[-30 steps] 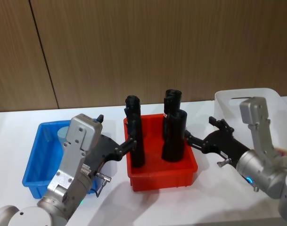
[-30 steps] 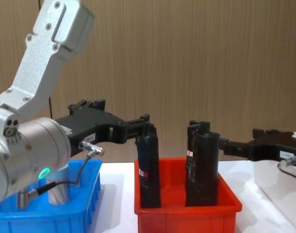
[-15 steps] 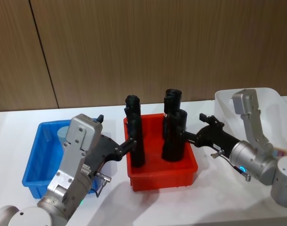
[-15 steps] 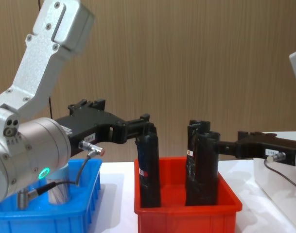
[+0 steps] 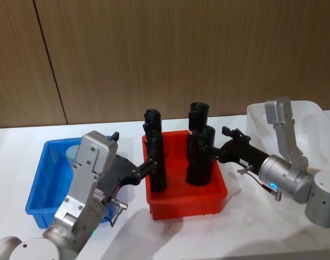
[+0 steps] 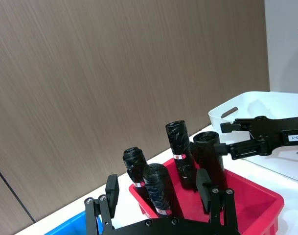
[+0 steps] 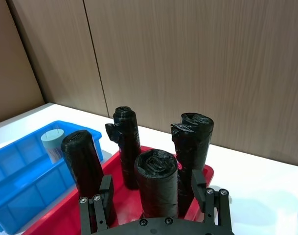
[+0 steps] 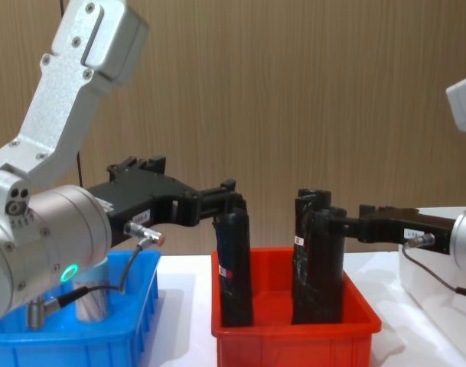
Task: Pick the cotton swabs from the blue box and place them into the white box.
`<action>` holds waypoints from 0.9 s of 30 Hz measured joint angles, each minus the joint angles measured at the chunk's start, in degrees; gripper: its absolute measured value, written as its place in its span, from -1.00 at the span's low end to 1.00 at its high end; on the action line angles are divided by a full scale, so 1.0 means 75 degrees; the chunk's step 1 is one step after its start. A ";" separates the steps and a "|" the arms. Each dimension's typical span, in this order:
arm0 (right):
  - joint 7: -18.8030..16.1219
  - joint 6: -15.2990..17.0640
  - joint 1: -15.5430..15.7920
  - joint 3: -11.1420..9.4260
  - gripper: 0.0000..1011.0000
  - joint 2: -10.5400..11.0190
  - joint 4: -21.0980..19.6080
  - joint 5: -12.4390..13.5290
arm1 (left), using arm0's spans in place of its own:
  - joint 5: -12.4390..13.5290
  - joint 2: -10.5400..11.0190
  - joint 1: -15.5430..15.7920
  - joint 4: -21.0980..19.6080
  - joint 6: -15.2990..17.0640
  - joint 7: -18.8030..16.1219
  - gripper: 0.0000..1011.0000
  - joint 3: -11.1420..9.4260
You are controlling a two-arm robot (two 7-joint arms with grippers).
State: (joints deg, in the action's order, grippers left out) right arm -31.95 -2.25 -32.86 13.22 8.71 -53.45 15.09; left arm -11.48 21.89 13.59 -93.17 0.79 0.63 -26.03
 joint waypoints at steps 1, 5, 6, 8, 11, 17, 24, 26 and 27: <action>-0.0017 -0.0015 -0.0030 0.0000 0.98 -0.0008 0.0049 0.0007 | 0.0000 0.0000 0.0000 0.0000 0.0000 0.0000 0.98 0.0000; -0.0107 -0.0098 -0.0182 0.0000 0.98 -0.0048 0.0309 0.0053 | 0.0000 0.0000 0.0000 0.0000 0.0000 0.0000 0.98 0.0000; -0.0135 -0.0130 -0.0234 0.0001 0.98 -0.0061 0.0401 0.0061 | 0.0000 0.0000 0.0000 0.0000 0.0000 0.0000 0.98 0.0000; -0.0175 -0.0179 -0.0322 0.0001 0.98 -0.0084 0.0556 0.0085 | 0.0000 0.0000 0.0000 0.0000 0.0000 0.0000 0.98 0.0000; -0.0206 -0.0243 -0.0407 0.0002 0.98 -0.0105 0.0705 0.0105 | 0.0000 0.0000 0.0000 0.0000 0.0000 0.0000 0.98 0.0000; -0.0283 -0.0383 -0.0624 0.0006 0.98 -0.0157 0.1090 0.0112 | 0.0000 0.0000 0.0000 0.0000 0.0000 0.0000 0.98 0.0000; -0.0339 -0.0547 -0.0896 0.0022 0.98 -0.0231 0.1569 0.0111 | 0.0000 0.0000 0.0000 0.0000 0.0000 0.0000 0.98 0.0001; -0.0359 -0.0602 -0.0992 0.0031 0.98 -0.0259 0.1739 0.0106 | 0.0000 0.0000 0.0000 0.0000 0.0000 0.0000 0.98 0.0001; -0.0362 -0.0619 -0.1012 0.0033 0.98 -0.0266 0.1777 0.0105 | 0.0000 0.0000 0.0000 0.0000 0.0000 0.0000 0.98 0.0000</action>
State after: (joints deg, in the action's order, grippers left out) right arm -34.67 -6.89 -40.45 13.46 6.72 -40.12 15.88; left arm -11.48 21.89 13.59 -93.17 0.79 0.62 -26.03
